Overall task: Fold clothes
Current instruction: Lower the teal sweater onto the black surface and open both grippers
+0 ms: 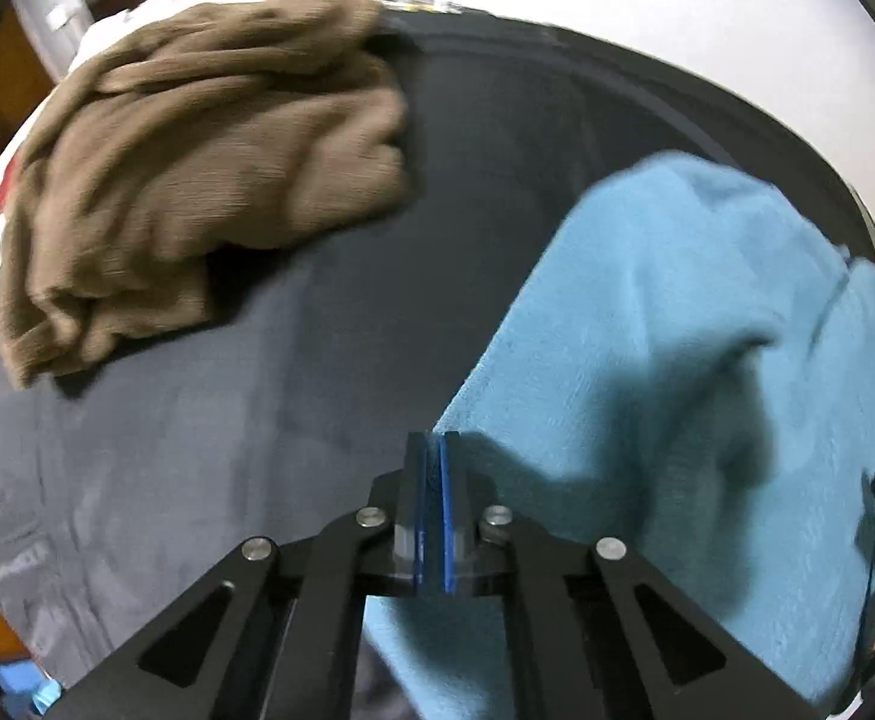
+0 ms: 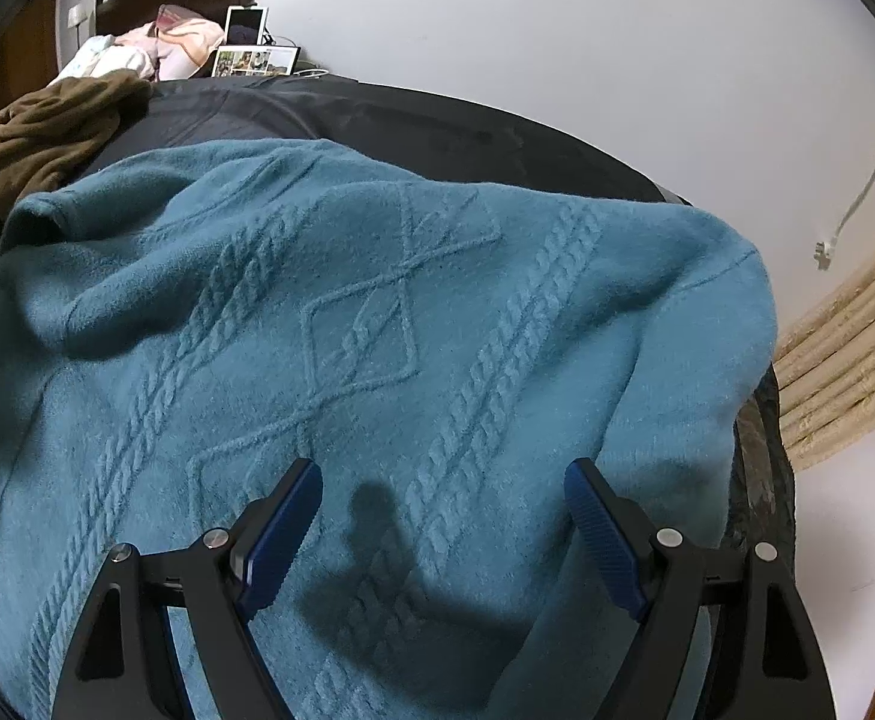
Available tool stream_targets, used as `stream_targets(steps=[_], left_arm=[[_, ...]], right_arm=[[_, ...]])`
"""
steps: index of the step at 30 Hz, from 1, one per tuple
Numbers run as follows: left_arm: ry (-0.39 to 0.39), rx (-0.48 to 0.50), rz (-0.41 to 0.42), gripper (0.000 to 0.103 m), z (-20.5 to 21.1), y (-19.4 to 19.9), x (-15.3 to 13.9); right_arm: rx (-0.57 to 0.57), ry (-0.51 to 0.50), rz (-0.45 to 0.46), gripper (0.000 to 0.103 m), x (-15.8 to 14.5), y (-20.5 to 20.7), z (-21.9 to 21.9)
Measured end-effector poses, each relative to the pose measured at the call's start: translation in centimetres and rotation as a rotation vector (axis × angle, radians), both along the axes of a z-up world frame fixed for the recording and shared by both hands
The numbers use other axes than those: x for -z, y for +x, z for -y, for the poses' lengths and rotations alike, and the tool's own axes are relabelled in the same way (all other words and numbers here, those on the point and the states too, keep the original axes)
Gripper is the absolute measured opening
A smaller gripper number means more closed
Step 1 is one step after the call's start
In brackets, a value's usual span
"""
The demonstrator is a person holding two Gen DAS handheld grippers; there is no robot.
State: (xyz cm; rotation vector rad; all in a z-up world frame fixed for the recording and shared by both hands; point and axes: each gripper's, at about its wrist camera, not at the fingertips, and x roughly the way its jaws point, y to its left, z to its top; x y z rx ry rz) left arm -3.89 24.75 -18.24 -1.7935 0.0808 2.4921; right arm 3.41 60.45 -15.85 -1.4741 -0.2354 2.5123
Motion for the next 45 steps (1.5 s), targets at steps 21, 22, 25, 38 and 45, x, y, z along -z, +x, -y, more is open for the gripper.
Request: stream_targets(steps=[21, 22, 25, 38, 45], left_arm=[[-0.094, -0.335, -0.197, 0.0, 14.5, -4.2, -10.1], [-0.079, -0.318, -0.186, 0.0, 14.1, -4.1, -9.9], [-0.027, -0.208, -0.156, 0.001, 9.9, -3.8, -9.0], [0.141, 0.26, -0.005, 0.078, -13.6, -5.6, -2.7], [0.107, 0.247, 0.04, 0.078, -16.6, -8.8, 1.4]], right_arm=[[-0.037, -0.098, 0.067, 0.085, 1.2, 0.8, 0.3], [-0.028, -0.108, 0.067, 0.085, 1.1, 0.9, 0.0], [0.004, -0.121, 0.058, 0.085, 0.8, 0.8, -0.5], [0.207, -0.102, 0.102, 0.085, 0.5, 1.0, -6.9], [0.283, -0.2, 0.045, 0.085, -1.8, -0.6, -9.4]])
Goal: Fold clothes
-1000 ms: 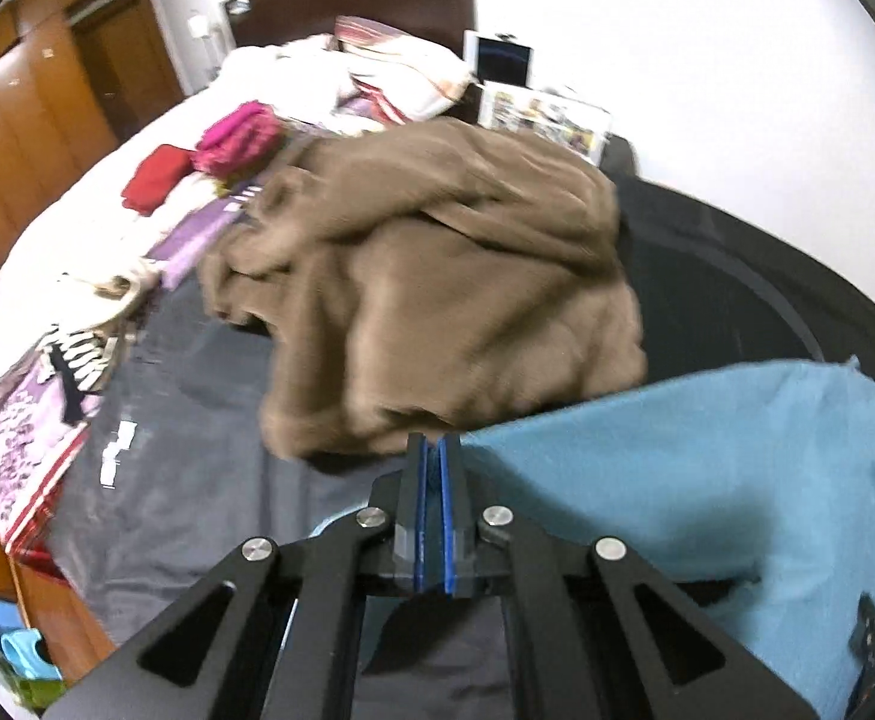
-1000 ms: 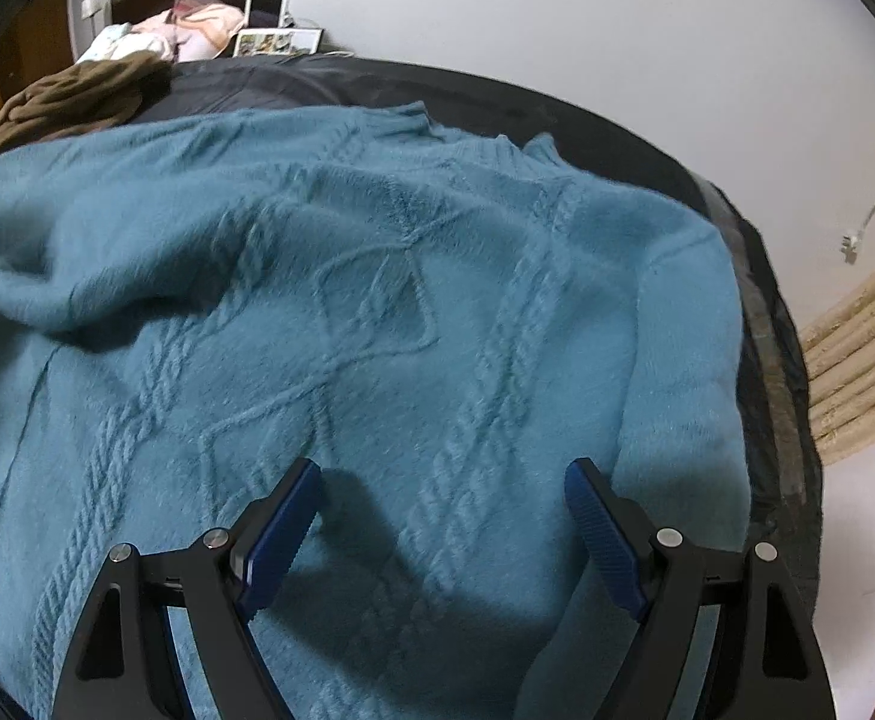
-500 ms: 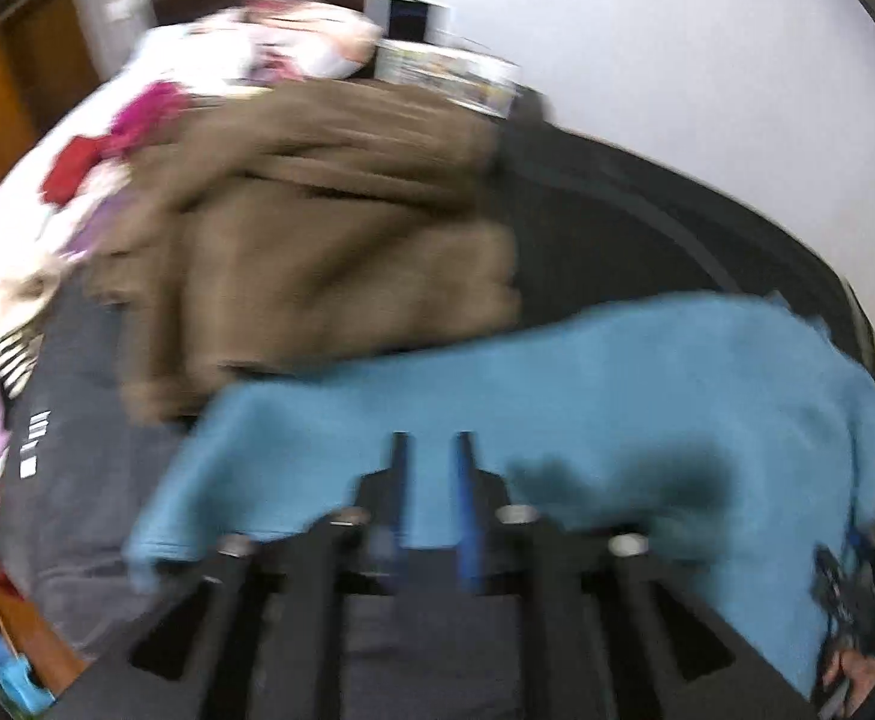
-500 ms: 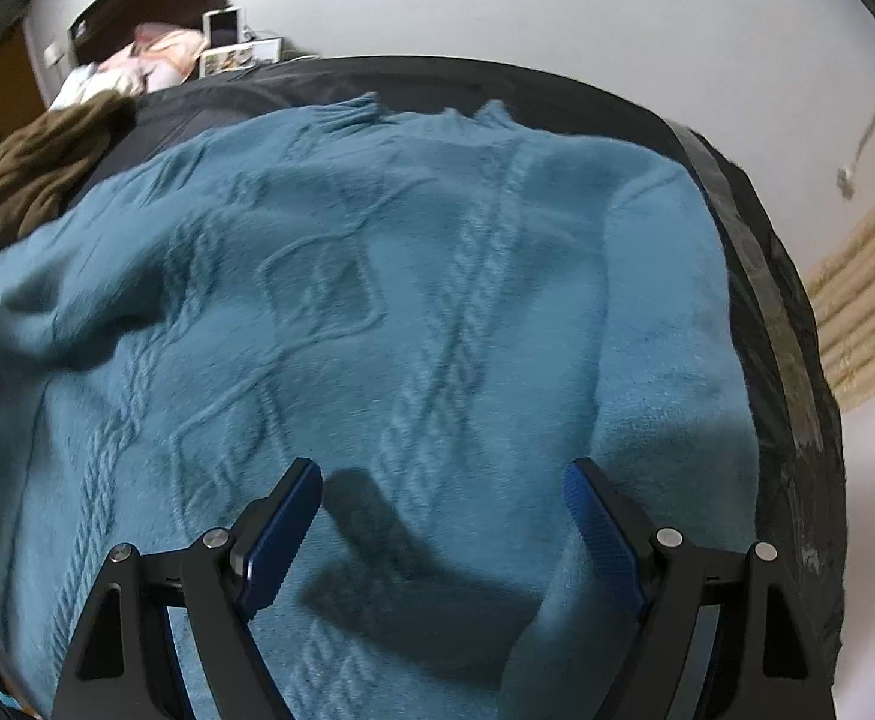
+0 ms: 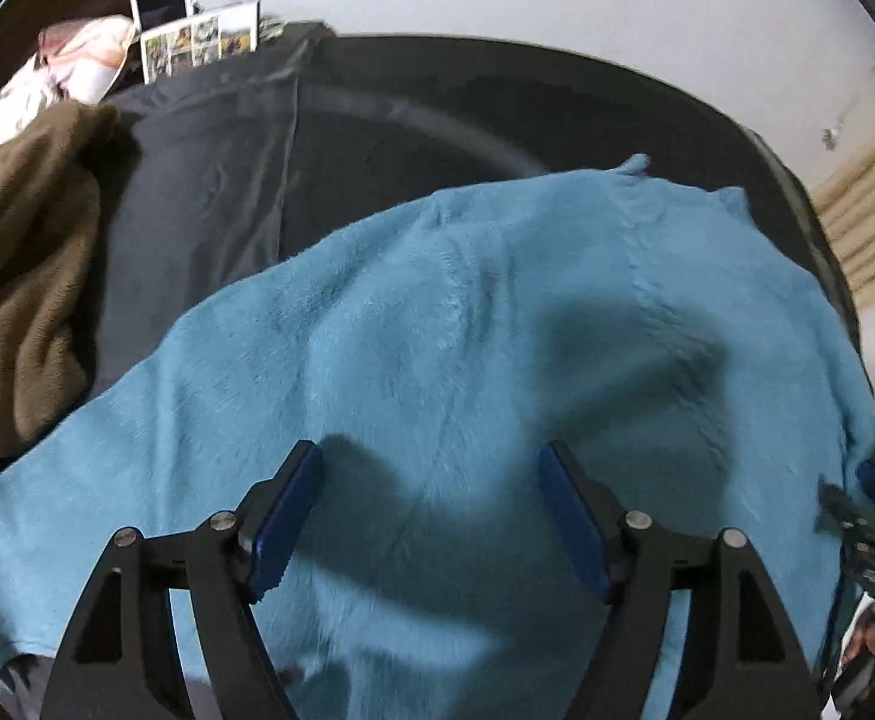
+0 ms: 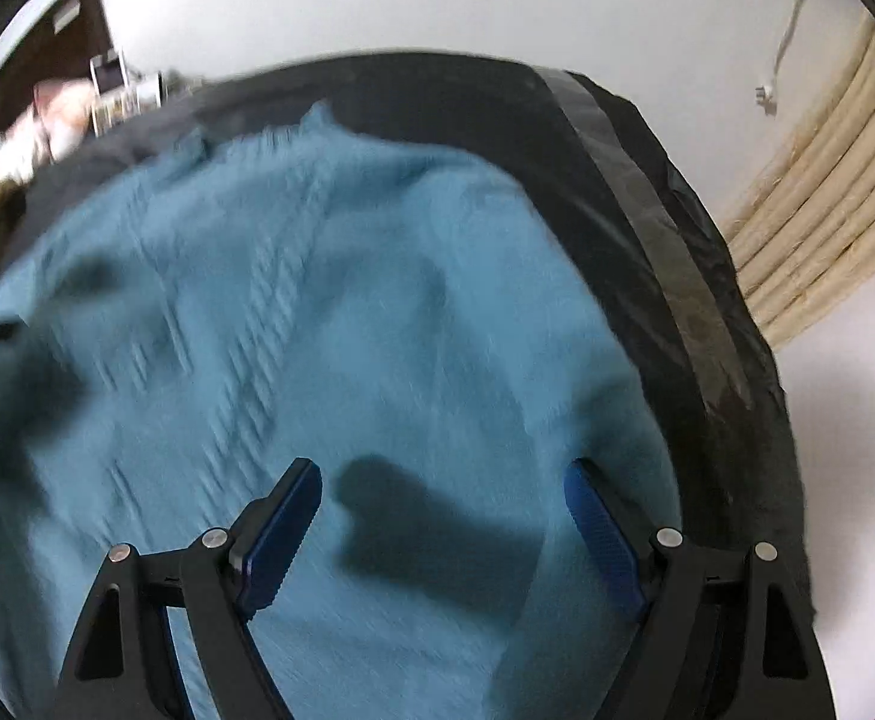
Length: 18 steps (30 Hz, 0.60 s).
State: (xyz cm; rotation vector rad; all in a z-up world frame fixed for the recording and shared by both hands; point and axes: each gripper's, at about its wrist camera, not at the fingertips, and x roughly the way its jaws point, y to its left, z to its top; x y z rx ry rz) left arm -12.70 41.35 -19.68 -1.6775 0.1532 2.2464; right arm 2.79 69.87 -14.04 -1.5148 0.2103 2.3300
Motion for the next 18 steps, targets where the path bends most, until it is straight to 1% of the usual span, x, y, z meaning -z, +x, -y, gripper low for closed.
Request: stream_targets(steps=[2, 4, 6, 7, 8, 10, 12, 13, 15, 18], left_arm=[[0.009, -0.02, -0.006, 0.08, 0.1, -0.8, 0.4], [0.007, -0.025, -0.02, 0.08, 0.0, -1.3, 0.4], [-0.012, -0.037, -0.051, 0.08, 0.0, -1.7, 0.5], [-0.035, -0.042, -0.072, 0.08, 0.0, -1.9, 0.6], [-0.061, -0.047, -0.094, 0.081, -0.1, -2.2, 0.7], [-0.072, -0.055, -0.121, 0.086, 0.0, -2.6, 0.9], [-0.081, -0.063, -0.137, 0.094, 0.2, -3.3, 1.1], [-0.083, -0.069, -0.138, 0.096, 0.3, -3.7, 1.3], [-0.088, -0.081, -0.14, 0.103, 0.7, -4.8, 1.6], [-0.093, -0.086, -0.143, 0.103, 1.3, -6.6, 1.8]], right_arm=[[0.015, -0.042, -0.033, 0.085, -0.7, -1.3, -0.7], [0.039, -0.121, -0.057, 0.085, -0.6, -2.5, -1.7], [0.052, -0.184, -0.079, 0.085, -0.3, -3.7, -2.5], [0.048, -0.194, -0.08, 0.085, 0.0, -4.6, -2.5], [0.04, -0.194, -0.071, 0.085, 0.5, -5.2, -2.2], [0.028, -0.185, -0.045, 0.085, 1.5, -6.5, -1.9], [-0.004, -0.123, -0.035, 0.09, 1.9, -7.1, -0.9], [-0.026, -0.095, -0.026, 0.092, 2.1, -7.8, -0.3], [-0.076, -0.061, -0.023, 0.103, 2.5, -8.9, 1.0], [-0.126, -0.038, -0.047, 0.103, 2.8, -10.8, 2.3]])
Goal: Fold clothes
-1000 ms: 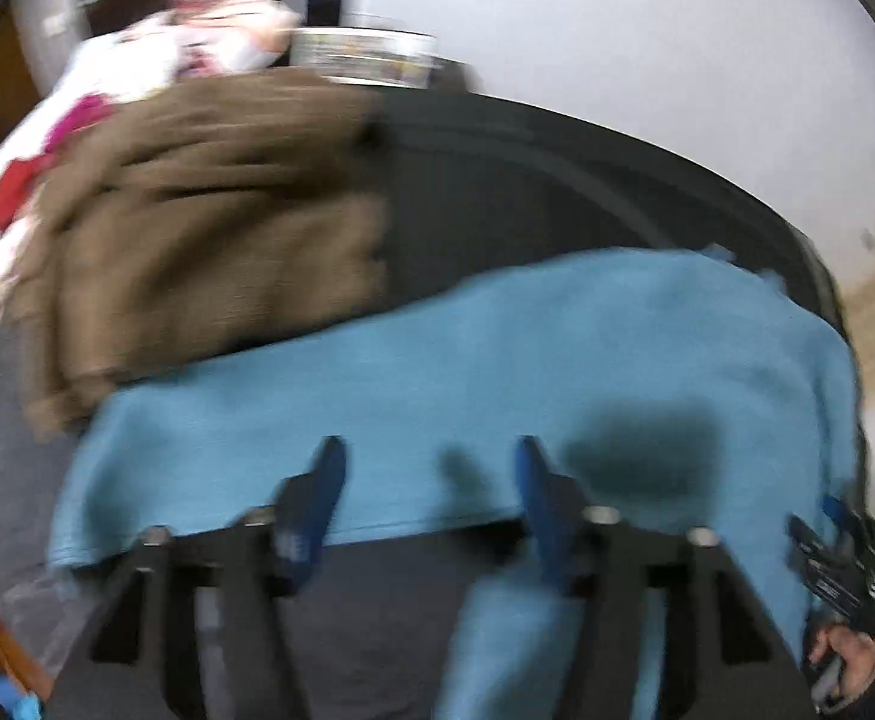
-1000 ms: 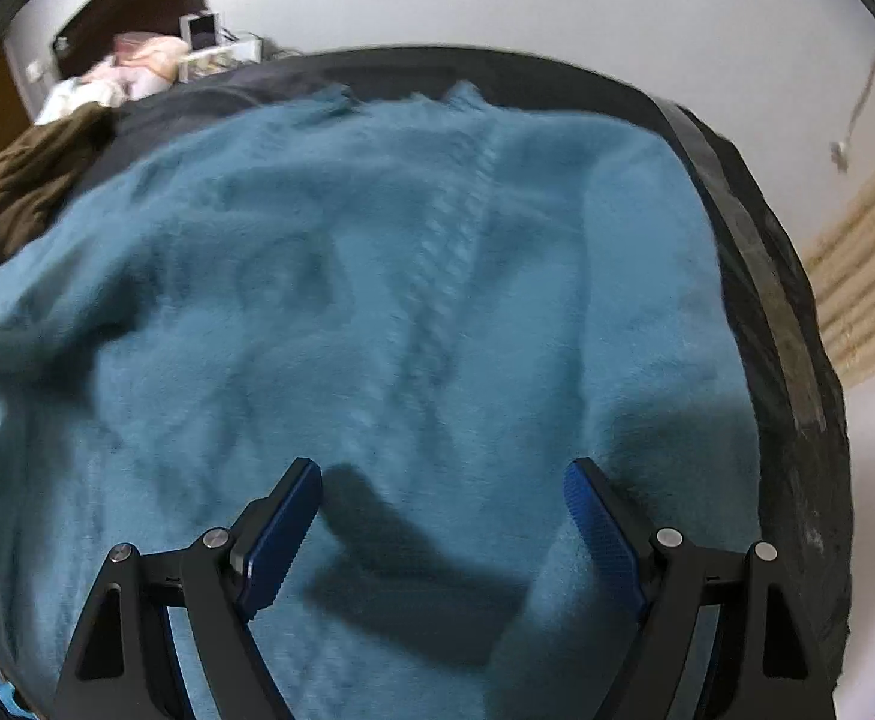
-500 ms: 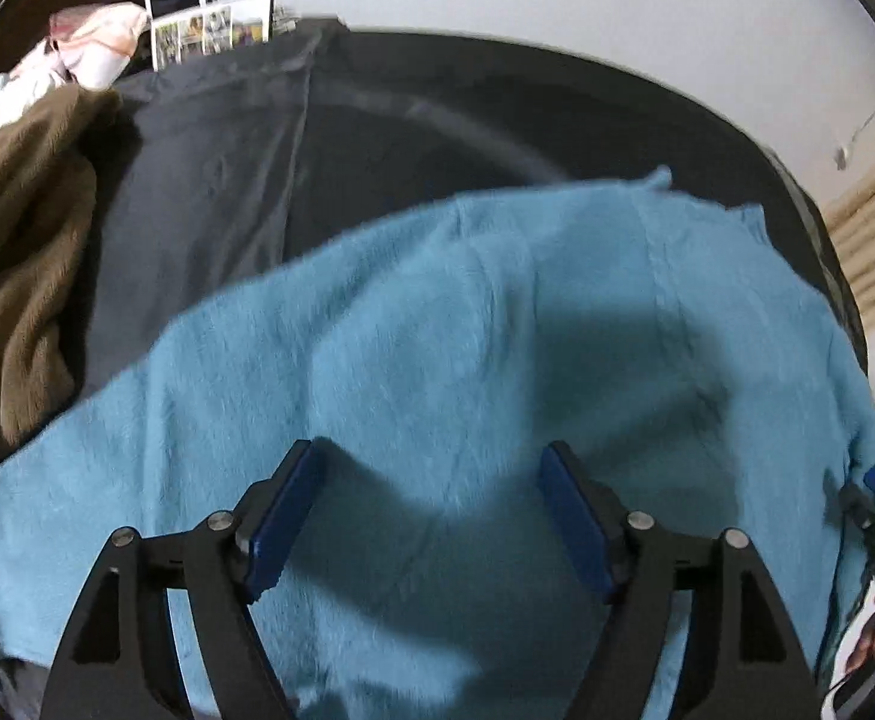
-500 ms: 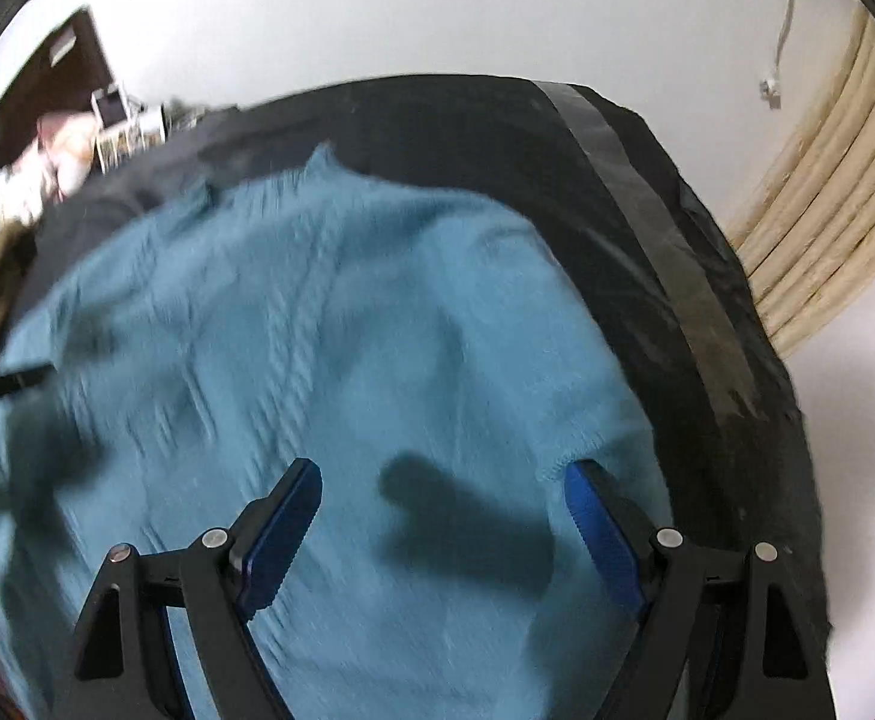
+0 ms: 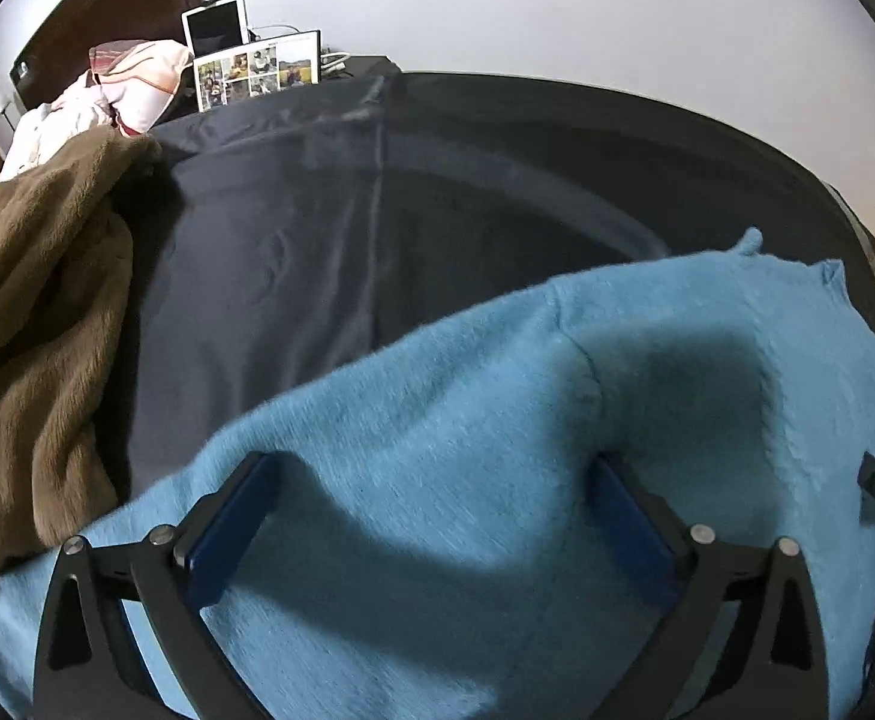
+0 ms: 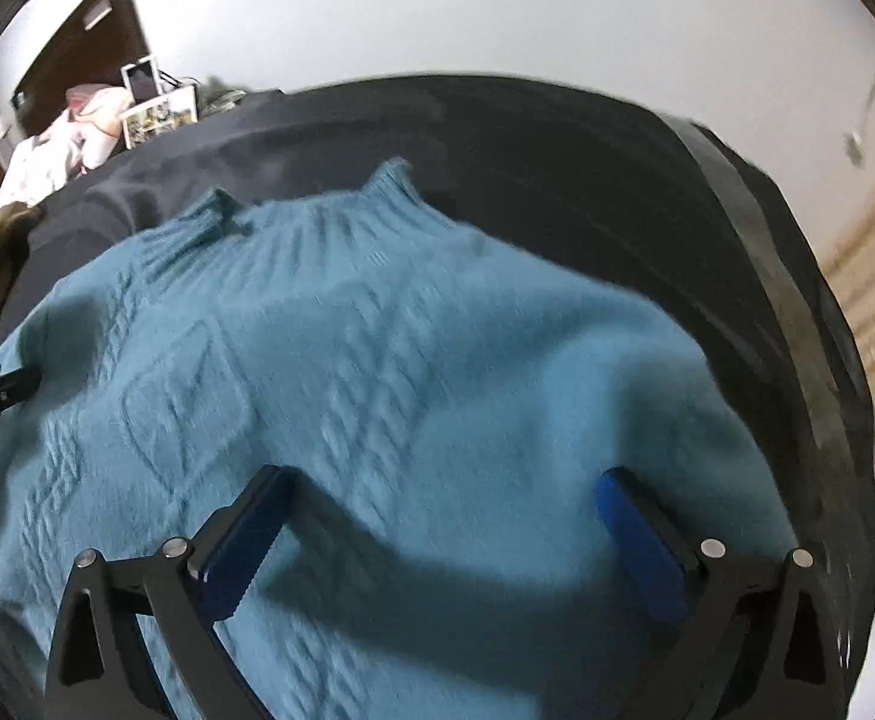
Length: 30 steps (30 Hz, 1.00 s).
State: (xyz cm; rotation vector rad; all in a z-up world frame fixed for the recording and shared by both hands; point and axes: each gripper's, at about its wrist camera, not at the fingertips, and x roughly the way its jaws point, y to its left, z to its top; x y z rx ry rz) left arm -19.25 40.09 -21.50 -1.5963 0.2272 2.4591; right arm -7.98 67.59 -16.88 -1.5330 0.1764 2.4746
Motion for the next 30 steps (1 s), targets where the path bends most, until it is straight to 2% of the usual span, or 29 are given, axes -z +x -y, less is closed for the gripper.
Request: stream_targets(steps=[8, 12, 17, 19, 23, 30], left_arm=[[-0.046, -0.06, -0.043, 0.103, 1.6, -4.3, 0.3], [-0.095, -0.006, -0.103, 0.103, 1.7, -5.6, 0.4], [-0.079, 0.034, -0.113, 0.103, 2.7, -6.5, 0.9], [-0.087, 0.035, -0.116, 0.103, 2.9, -6.2, 0.9], [-0.125, 0.024, -0.099, 0.103, 3.0, -4.4, -0.1], [-0.115, 0.058, -0.13, 0.103, 3.2, 2.0, -3.3]], right_arm=[[-0.105, 0.005, -0.027, 0.103, -0.6, -5.7, 2.1], [-0.124, 0.008, -0.039, 0.103, -0.7, -8.0, 2.4], [-0.141, 0.009, -0.044, 0.103, -0.7, -8.3, 2.7], [-0.146, 0.001, -0.023, 0.103, -1.1, -7.8, 2.5], [-0.158, -0.016, -0.02, 0.103, -2.8, -3.9, 2.5], [-0.217, -0.088, 0.007, 0.103, -3.8, 4.8, 4.3]])
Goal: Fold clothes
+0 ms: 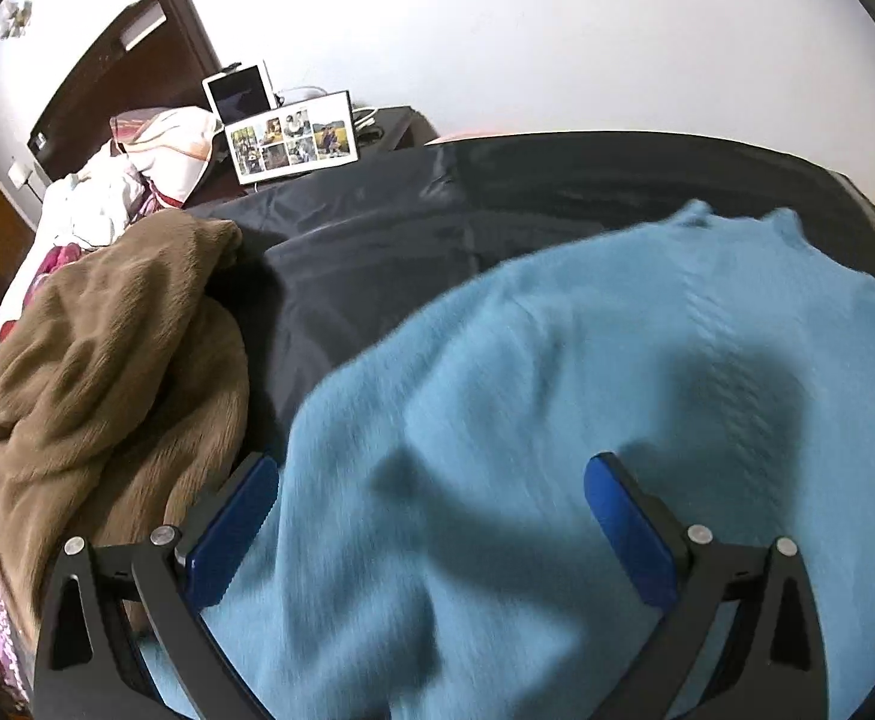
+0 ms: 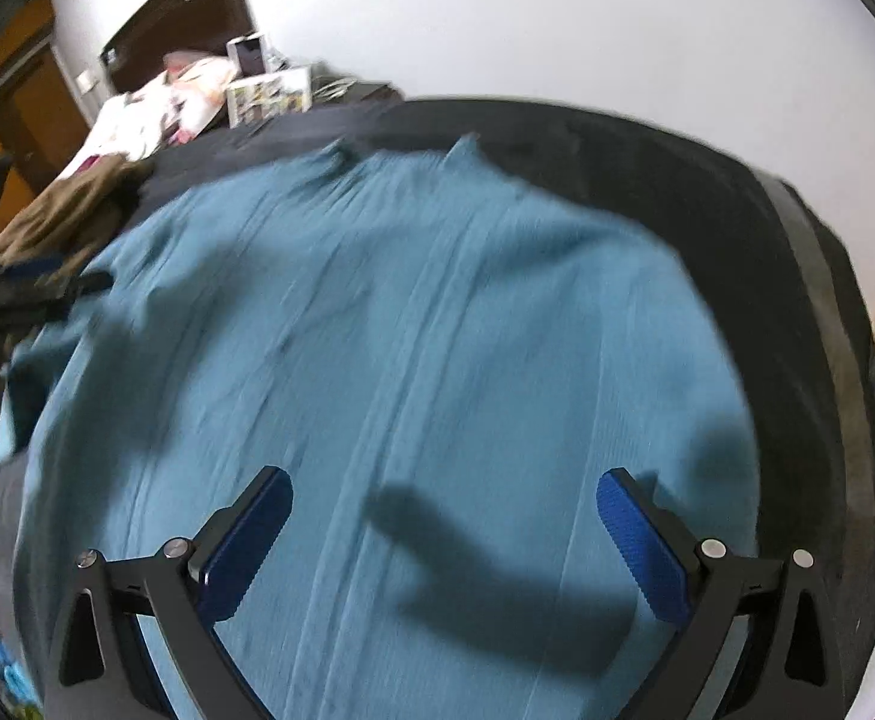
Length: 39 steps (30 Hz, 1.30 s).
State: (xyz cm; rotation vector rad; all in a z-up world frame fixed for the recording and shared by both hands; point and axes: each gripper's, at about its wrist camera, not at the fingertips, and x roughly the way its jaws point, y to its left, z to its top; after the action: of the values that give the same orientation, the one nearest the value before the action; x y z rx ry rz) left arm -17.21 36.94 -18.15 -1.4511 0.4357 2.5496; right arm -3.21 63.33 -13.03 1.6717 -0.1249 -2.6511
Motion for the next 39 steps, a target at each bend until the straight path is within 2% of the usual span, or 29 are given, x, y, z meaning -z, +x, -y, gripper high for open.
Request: stream_targets(steps=[3, 8, 11, 13, 16, 18, 22, 26, 31, 35, 39], left_arm=[[0.004, 0.023, 0.043, 0.103, 0.3, 3.0, 0.2], [-0.073, 0.037, 0.085, 0.103, 0.6, 6.8, 2.4], [-0.069, 0.011, 0.098, 0.103, 1.2, 7.8, 3.3], [-0.009, -0.018, 0.109, 0.103, 2.2, 7.7, 3.7], [0.086, -0.096, 0.166, 0.103, 4.0, 6.9, 4.1], [0.085, -0.142, 0.183, 0.103, 4.8, 6.7, 3.9], [0.014, -0.163, 0.146, 0.103, 5.4, 8.2, 2.2], [0.005, -0.164, 0.119, 0.103, 6.1, 10.5, 0.3], [0.058, -0.169, 0.133, 0.103, 6.2, 13.6, -0.5], [0.069, -0.089, 0.142, 0.103, 4.4, 16.4, -1.0], [0.072, -0.014, 0.15, 0.103, 2.1, 18.5, -1.2]], right_arm=[[-0.055, 0.017, 0.04, 0.103, 0.5, 4.2, 1.3], [-0.07, 0.019, 0.099, 0.103, 2.2, 9.0, 2.4], [-0.088, 0.073, 0.085, 0.103, 2.4, 9.9, 2.9], [-0.083, 0.077, 0.073, 0.103, 2.4, 10.0, 2.9], [-0.085, 0.079, 0.057, 0.103, 2.4, 10.1, 2.8], [-0.096, 0.079, 0.055, 0.103, 2.3, 10.4, 2.7], [-0.076, 0.067, 0.072, 0.103, 1.7, 11.5, 2.0], [-0.057, -0.017, 0.034, 0.103, 0.1, 14.9, 0.6], [-0.045, -0.149, 0.034, 0.103, -1.1, 18.4, -1.2], [-0.038, -0.283, 0.055, 0.103, -1.7, 22.7, -2.0], [-0.019, -0.352, 0.069, 0.103, -1.2, 25.4, -2.0]])
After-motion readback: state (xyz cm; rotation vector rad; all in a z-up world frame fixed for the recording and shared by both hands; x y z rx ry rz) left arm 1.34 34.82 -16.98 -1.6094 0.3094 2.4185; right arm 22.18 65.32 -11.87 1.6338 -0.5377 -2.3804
